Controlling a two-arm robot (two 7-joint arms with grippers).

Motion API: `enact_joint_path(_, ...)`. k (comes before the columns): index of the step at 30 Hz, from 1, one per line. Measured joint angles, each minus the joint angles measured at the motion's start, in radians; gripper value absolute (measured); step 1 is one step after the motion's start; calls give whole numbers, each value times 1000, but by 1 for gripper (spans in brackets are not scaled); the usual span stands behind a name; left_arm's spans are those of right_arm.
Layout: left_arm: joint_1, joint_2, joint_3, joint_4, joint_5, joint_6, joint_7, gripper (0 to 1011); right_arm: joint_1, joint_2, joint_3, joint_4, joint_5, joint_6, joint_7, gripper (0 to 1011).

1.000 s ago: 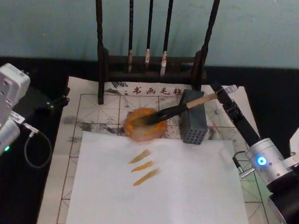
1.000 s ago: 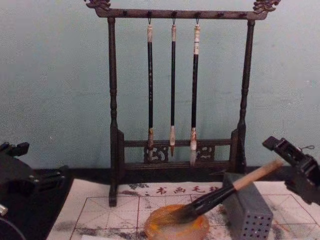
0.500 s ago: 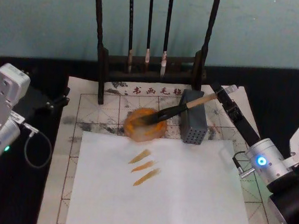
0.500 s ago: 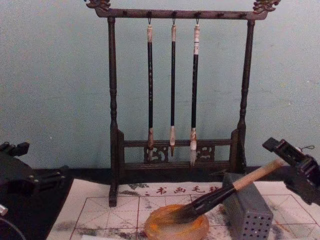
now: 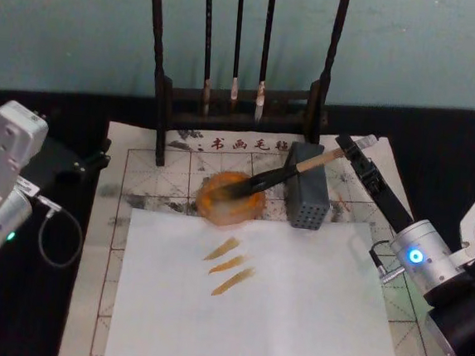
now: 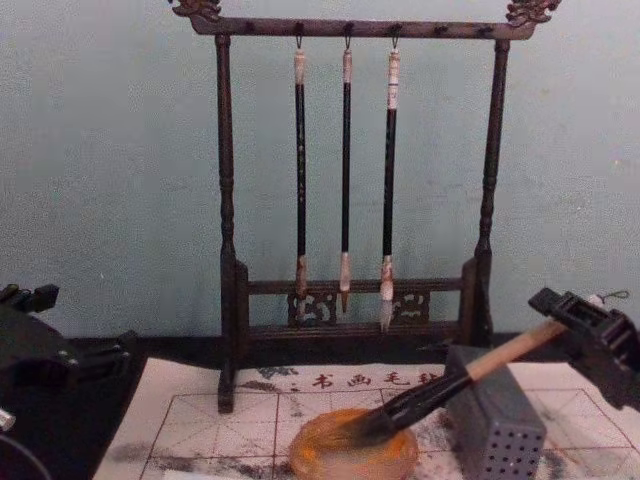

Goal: Pick up the brush from the inkstone, write on the paper, then place the brush back to its original position.

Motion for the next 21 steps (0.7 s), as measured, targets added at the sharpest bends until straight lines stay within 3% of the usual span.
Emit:
enact_joint_path(1,0,0,0,0,0,0,0,1001,0,0,0,0,0,0,0,473)
enact_joint_path(4,0,0,0,0,0,0,0,1001,0,0,0,0,0,0,0,413)
enact_joint_path(7,0,0,0,0,0,0,0,1001,0,0,0,0,0,0,0,272)
enact_joint_path(11,0,0,0,0,0,0,0,1001,0,0,0,0,0,0,0,189)
enact_joint_path(21,0,0,0,0,0,0,0,1001,0,0,0,0,0,0,0,187)
